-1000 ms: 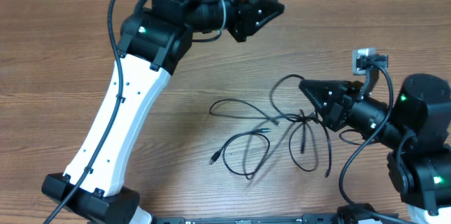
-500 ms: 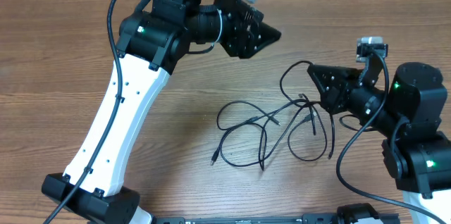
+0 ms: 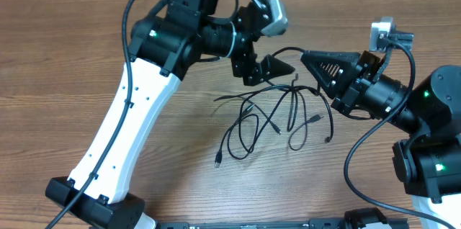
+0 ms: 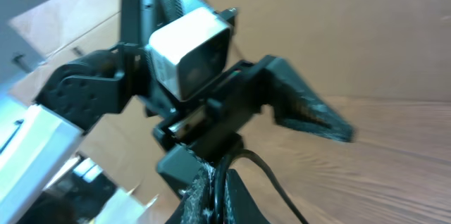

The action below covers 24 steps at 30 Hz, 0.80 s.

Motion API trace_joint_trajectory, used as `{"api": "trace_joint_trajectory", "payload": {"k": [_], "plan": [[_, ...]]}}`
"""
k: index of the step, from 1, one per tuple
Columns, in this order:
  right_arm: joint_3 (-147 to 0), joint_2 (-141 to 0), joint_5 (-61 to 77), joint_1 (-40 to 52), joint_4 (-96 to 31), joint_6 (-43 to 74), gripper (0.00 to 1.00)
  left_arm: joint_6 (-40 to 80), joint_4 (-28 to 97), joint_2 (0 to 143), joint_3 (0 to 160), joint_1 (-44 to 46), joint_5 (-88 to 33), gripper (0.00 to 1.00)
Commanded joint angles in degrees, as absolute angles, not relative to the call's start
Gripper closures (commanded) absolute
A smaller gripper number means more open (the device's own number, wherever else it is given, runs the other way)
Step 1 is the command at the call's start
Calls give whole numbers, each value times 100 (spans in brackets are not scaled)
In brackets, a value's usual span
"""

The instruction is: Untangle cables

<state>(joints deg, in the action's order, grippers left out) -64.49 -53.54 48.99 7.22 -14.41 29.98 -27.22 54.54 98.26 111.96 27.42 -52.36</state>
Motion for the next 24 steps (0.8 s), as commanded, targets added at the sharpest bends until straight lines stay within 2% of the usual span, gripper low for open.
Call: {"api": "trace_joint_trajectory", "payload": {"k": [1, 2, 3, 4, 7, 9, 10, 13, 15, 17, 19, 24], "plan": [[-6534, -5306, 5415, 738, -1380, 3175, 96, -2982, 5352, 9815, 11201, 2915, -5271, 27], [-6534, -5306, 5415, 738, -1406, 3173, 96, -2982, 5323, 9815, 11201, 2939, -5207, 40], [-6534, -5306, 5413, 738, -1448, 3170, 96, -2982, 5301, 9815, 11201, 2961, -5140, 66], [-6532, -5306, 5413, 738, -1500, 3168, 96, -2978, 5262, 9815, 11201, 2967, -5039, 96], [-6532, -5308, 5402, 735, -1710, 2969, 96, -2895, 5212, 9813, 11201, 2932, -5000, 96], [-6532, -5306, 5081, 735, -2056, 2746, 96, -2320, 4991, 9813, 11201, 2862, -4925, 96], [-6532, -5306, 4858, 735, -2235, 2661, 88, -1986, 4893, 9813, 11201, 2838, -4775, 96], [-6532, -5306, 4038, 735, -2766, 2604, 42, -816, 4659, 9813, 11201, 2790, -3887, 96], [-6532, -5306, 3520, 735, -3074, 2609, 23, -86, 4646, 9813, 11201, 2768, -3205, 96], [-6532, -5306, 3247, 735, -3260, 2606, 11, 451, 4670, 9813, 11201, 2766, -2746, 96], [-6532, -5306, 3221, 735, -3317, 2606, 7, 1046, 4689, 9813, 11201, 2766, -2403, 96], [-6532, -5306, 3216, 738, -3315, 2602, 5, 1883, 4696, 9813, 11201, 2766, -2167, 96]]}}
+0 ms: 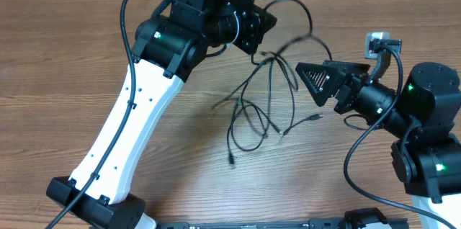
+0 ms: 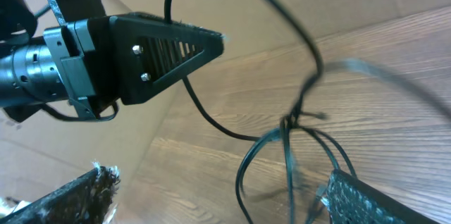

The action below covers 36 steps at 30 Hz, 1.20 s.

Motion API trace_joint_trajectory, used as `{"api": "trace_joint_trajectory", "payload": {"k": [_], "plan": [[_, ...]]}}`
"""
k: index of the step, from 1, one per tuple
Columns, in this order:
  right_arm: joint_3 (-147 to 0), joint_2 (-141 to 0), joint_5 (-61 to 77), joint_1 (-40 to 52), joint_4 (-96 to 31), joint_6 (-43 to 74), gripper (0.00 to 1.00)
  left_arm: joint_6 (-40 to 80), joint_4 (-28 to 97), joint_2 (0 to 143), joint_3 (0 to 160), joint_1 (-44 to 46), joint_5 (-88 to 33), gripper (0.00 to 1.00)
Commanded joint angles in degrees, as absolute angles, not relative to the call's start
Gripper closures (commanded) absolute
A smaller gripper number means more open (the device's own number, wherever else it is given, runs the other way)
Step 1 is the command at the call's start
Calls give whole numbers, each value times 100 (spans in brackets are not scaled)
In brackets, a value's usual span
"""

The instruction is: Untangle cables

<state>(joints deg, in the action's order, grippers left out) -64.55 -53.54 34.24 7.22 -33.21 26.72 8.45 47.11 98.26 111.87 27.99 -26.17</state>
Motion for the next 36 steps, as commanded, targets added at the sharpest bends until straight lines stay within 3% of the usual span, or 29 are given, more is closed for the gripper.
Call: {"api": "trace_joint_trajectory", "payload": {"k": [1, 4, 13, 33, 36], "plan": [[-6532, -5306, 3218, 738, -3315, 2580, 5, 2003, 4711, 9813, 11201, 2766, -2163, 96], [-6532, -5306, 3218, 738, -3317, 2510, 7, 2453, 4727, 9813, 11201, 2768, -2318, 96], [-6532, -5629, 3201, 738, -3330, 2045, 30, 1918, 4595, 9813, 11201, 2783, -4528, 96], [-6532, -6123, 2941, 738, -2967, 1894, 30, 1647, 4274, 9813, 11201, 2794, -6674, 96], [-6532, -6123, 2965, 738, -2982, 1846, 45, 1625, 4226, 9813, 11201, 2794, -6705, 96]]}}
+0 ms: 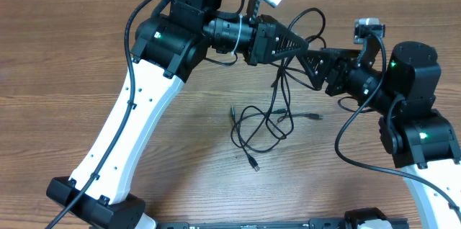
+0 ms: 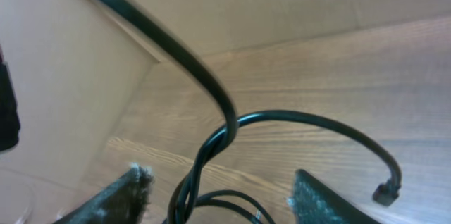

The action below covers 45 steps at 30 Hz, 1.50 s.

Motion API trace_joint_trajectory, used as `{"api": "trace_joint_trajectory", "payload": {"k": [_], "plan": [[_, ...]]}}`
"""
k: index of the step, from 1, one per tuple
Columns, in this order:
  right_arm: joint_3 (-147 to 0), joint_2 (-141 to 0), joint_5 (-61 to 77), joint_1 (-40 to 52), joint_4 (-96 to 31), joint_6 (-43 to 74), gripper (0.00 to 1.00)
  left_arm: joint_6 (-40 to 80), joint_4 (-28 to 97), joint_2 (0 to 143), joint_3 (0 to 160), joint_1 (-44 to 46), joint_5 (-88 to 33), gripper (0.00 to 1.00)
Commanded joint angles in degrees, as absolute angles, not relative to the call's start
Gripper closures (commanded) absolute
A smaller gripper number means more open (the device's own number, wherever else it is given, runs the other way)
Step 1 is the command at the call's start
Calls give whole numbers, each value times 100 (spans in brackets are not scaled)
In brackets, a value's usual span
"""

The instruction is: Untangle cables

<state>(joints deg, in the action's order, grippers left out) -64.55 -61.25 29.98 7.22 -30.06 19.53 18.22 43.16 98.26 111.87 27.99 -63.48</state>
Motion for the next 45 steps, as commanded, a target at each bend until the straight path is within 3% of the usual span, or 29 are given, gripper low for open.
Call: {"api": "trace_joint_trajectory", "payload": {"k": [1, 6, 13, 15, 25, 28, 29, 31, 41, 43, 45], "plan": [[-6532, -6125, 3026, 738, -2991, 1745, 48, 1629, 4147, 9813, 11201, 2794, -6796, 96], [-6521, -6154, 3505, 738, -3006, 1203, 44, 1629, 3798, 9813, 11201, 2832, -6954, 96], [-6521, -6311, 3531, 738, -2985, 1142, 45, 1673, 3544, 9813, 11201, 2947, -7054, 96], [-6521, -6379, 3634, 738, -2917, 1144, 51, 1673, 3524, 9813, 11201, 2978, -7054, 96], [-6523, -6431, 4012, 738, -2480, 1146, 64, 1688, 3509, 9813, 11201, 2982, -7052, 96], [-6523, -6431, 4141, 738, -2432, 1144, 78, 1693, 3507, 9813, 11201, 2982, -7037, 96], [-6521, -6431, 4224, 738, -2427, 1144, 89, 1695, 3507, 9813, 11201, 2985, -7035, 96], [-6523, -6431, 4340, 738, -2427, 1140, 96, 1695, 3509, 9813, 11201, 3004, -7035, 96], [-6521, -6431, 4466, 738, -2591, 1013, 96, 1721, 3509, 9813, 11201, 3002, -6997, 96], [-6523, -6431, 4466, 738, -2602, 1015, 96, 1789, 3507, 9813, 11201, 3002, -6997, 96], [-6523, -6431, 4466, 738, -2578, 1015, 48, 1804, 3500, 9813, 11201, 3006, -7015, 96]]}}
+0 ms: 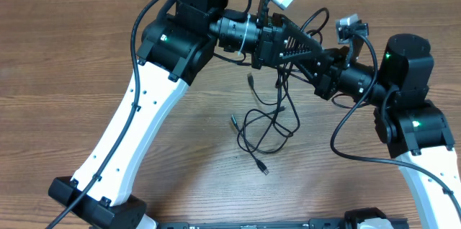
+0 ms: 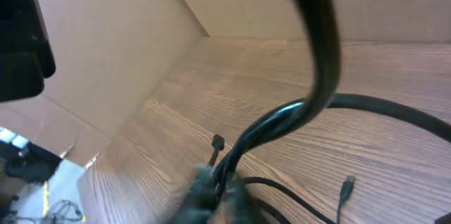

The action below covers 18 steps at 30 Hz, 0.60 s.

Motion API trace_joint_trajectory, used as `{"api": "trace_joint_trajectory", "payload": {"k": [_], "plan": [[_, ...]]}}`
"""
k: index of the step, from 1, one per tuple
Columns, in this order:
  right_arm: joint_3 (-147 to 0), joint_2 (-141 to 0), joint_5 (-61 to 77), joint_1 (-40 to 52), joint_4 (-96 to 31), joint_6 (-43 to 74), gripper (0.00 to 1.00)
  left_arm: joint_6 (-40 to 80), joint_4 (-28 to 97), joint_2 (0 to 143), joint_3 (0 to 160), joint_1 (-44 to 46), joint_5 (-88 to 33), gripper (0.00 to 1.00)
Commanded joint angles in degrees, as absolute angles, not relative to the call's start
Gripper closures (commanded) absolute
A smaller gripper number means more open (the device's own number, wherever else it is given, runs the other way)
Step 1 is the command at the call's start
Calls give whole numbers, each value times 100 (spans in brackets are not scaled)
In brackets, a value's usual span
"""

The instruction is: Untangle cables

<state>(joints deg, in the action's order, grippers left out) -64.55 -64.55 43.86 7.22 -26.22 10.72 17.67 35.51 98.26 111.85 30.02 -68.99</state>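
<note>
Thin black cables hang in a tangled bunch over the wooden table, and their loops touch it. The upper strands run to where the two grippers meet. My left gripper points right and is shut on the cables' top, with a loop rising above it. Just below it, my right gripper points left. In the right wrist view its blurred fingertips are shut on a bundle of strands. Loose plugs dangle or lie at the ends.
The wooden table spreads out left of the arms. The left arm's white link slants across the left middle. The right arm's body stands at the right. A cardboard wall rises behind the table.
My right gripper was open with a strand between its fingers and is now shut on the strands. The hanging bunch has shifted a little, and one plug now dangles higher at the left.
First the cables lay spread on the table with both grippers facing each other over their far end. Then my left gripper held them up and the right stood open beside them. Later the right gripper's open fingers were around a strand just under the left, and now both hold.
</note>
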Motion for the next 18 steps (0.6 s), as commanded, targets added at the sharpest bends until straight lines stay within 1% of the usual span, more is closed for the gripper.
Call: {"api": "trace_joint_trajectory", "payload": {"k": [1, 2, 4, 5, 6, 7, 8, 9, 10, 11, 12, 13, 15, 16, 18], "plan": [[-6523, -6431, 4466, 738, -2565, 1015, 38, 1804, 3505, 9813, 11201, 3017, -7015, 96], [-6523, -6431, 4466, 738, -2556, 1015, 34, 1804, 3507, 9813, 11201, 3022, -7015, 96], [-6523, -6431, 4466, 738, -2534, 1015, 32, 1804, 3503, 9813, 11201, 3046, -7015, 96], [-6523, -6431, 4466, 738, -2530, 1015, 32, 1804, 3500, 9813, 11201, 3061, -7015, 96], [-6523, -6431, 4464, 738, -2530, 1015, 36, 1804, 3498, 9813, 11201, 3072, -7013, 96], [-6523, -6431, 4464, 738, -2526, 1015, 47, 1804, 3489, 9813, 11201, 3079, -7015, 96], [-6523, -6431, 4464, 738, -2519, 1015, 64, 1804, 3485, 9813, 11201, 3079, -7015, 96], [-6521, -6431, 4460, 738, -2512, 1015, 75, 1806, 3479, 9813, 11201, 3079, -7015, 96], [-6523, -6431, 4460, 738, -2504, 1015, 78, 1831, 3459, 9813, 11201, 3079, -7017, 96], [-6521, -6431, 4460, 738, -2493, 1015, 78, 1855, 3446, 9813, 11201, 3079, -7024, 96], [-6523, -6431, 4460, 738, -2475, 1015, 66, 1890, 3441, 9813, 11201, 3079, -7065, 96], [-6523, -6431, 4462, 738, -2467, 1015, 61, 1890, 3441, 9813, 11201, 3083, -7083, 96], [-6523, -6431, 4460, 738, -2443, 1015, 47, 1887, 3439, 9813, 11201, 3094, -7150, 96], [-6523, -6431, 4460, 738, -2425, 1015, 43, 1887, 3439, 9813, 11201, 3094, -7161, 96], [-6523, -6431, 4442, 738, -2410, 1015, 43, 1890, 3441, 9813, 11201, 3094, -7161, 96]]}}
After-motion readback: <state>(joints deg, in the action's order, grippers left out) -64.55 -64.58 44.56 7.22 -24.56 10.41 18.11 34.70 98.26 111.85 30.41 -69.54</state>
